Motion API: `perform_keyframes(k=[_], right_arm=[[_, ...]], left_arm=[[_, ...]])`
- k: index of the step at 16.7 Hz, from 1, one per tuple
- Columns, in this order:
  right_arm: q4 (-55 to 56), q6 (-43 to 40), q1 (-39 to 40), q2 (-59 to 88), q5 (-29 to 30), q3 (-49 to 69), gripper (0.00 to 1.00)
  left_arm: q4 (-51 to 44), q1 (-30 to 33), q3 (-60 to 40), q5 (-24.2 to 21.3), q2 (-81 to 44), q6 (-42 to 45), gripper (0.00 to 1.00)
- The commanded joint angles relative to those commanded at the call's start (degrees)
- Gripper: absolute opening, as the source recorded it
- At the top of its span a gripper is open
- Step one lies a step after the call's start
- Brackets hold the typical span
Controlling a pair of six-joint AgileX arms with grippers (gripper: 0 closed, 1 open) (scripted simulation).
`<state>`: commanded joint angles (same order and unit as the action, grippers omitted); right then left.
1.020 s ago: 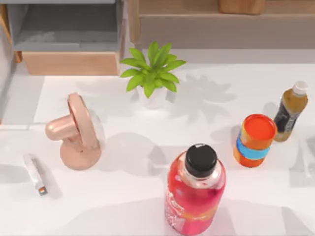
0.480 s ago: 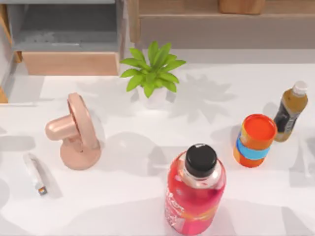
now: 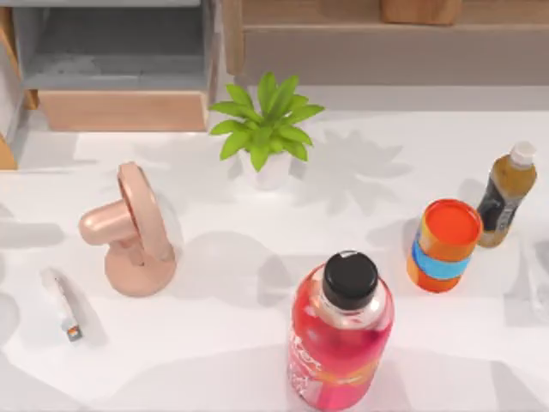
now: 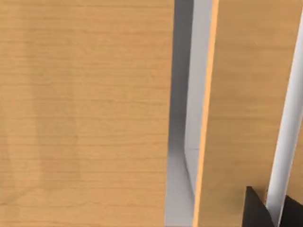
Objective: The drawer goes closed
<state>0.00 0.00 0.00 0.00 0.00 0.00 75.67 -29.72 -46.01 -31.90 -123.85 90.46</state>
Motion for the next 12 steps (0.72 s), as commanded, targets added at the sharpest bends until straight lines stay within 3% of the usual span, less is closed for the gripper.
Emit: perform_keyframes(k=[4, 12], right_arm=[[0.0, 0.0, 0.0, 0.0, 0.0, 0.0, 1.0], [0.0, 0.0, 0.0, 0.0, 0.0, 0.0, 1.0]], left_arm=[[-4.5, 3.0, -8.6, 2.9, -3.5, -0.1, 0.0], [-6.8, 3.9, -12.0, 4.0, -5.4, -0.2, 0.0]])
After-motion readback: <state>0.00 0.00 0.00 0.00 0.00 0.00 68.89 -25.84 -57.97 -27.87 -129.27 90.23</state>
